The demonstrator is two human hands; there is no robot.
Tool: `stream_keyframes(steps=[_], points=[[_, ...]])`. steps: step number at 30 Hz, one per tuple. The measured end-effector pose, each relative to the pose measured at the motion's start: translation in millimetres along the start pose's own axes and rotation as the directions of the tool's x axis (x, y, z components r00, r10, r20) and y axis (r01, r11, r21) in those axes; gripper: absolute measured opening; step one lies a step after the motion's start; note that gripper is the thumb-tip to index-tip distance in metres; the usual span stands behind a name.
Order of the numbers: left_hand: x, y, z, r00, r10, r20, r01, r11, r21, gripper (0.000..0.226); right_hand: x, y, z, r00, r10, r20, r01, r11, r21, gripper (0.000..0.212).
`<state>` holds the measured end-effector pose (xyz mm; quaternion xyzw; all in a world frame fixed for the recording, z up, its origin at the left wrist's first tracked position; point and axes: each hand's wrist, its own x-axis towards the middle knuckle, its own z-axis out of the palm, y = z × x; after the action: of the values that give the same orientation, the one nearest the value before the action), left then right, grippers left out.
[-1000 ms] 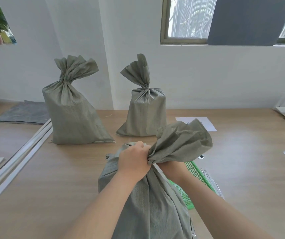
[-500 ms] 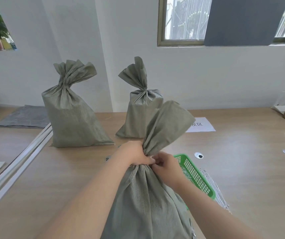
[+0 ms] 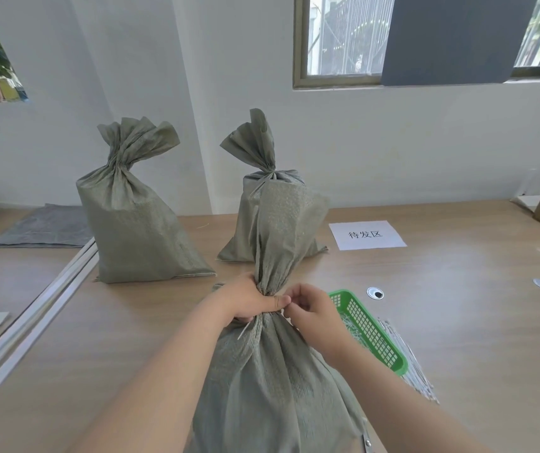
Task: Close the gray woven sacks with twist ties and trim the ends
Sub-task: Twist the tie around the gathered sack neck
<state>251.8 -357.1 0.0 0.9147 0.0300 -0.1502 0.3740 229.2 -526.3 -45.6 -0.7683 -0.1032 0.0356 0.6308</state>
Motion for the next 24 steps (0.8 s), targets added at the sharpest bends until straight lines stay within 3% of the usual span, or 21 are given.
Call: stream_keyframes(steps=[8,11,16,19,22,24], points=[[-4.1,-3.0,6.3,0.998,0.003,-0.06,-0.009,0.995,-0.1,0.04,-14.0,3.7,3.3,0.989,-0.145,-0.007,0.146,0.987,0.068,0.014],[-3.0,3.1,4.6,0.999,-0.043,-0.007,0.043,0.995,-0.095,0.022,-18.6,-1.3,8.9,0.971,-0.234,0.048,0.236,0.97,-0.054,0.007],[-2.2,12.6,1.3,0.986,-0.143,0.088,0.149,0.987,-0.062,0.007,-13.7,-4.6,14.7,0.921,-0.378,0.096,0.384,0.835,-0.394,0.046],[-2.1,16.6,1.5,0.979,-0.179,0.095,0.184,0.981,-0.055,0.002,-10.1,-1.8,18.0,0.901,-0.428,0.074,0.401,0.754,-0.52,0.051],[-2.5,18.7,3.4,0.974,-0.202,0.103,0.206,0.978,-0.027,0.015,-10.4,-3.2,22.4,0.865,-0.501,0.026,0.406,0.669,-0.623,0.047],[-2.6,19.1,4.2,0.974,-0.192,0.116,0.194,0.981,-0.001,0.035,-11.1,-4.0,24.8,0.815,-0.58,0.011,0.425,0.585,-0.691,0.042]])
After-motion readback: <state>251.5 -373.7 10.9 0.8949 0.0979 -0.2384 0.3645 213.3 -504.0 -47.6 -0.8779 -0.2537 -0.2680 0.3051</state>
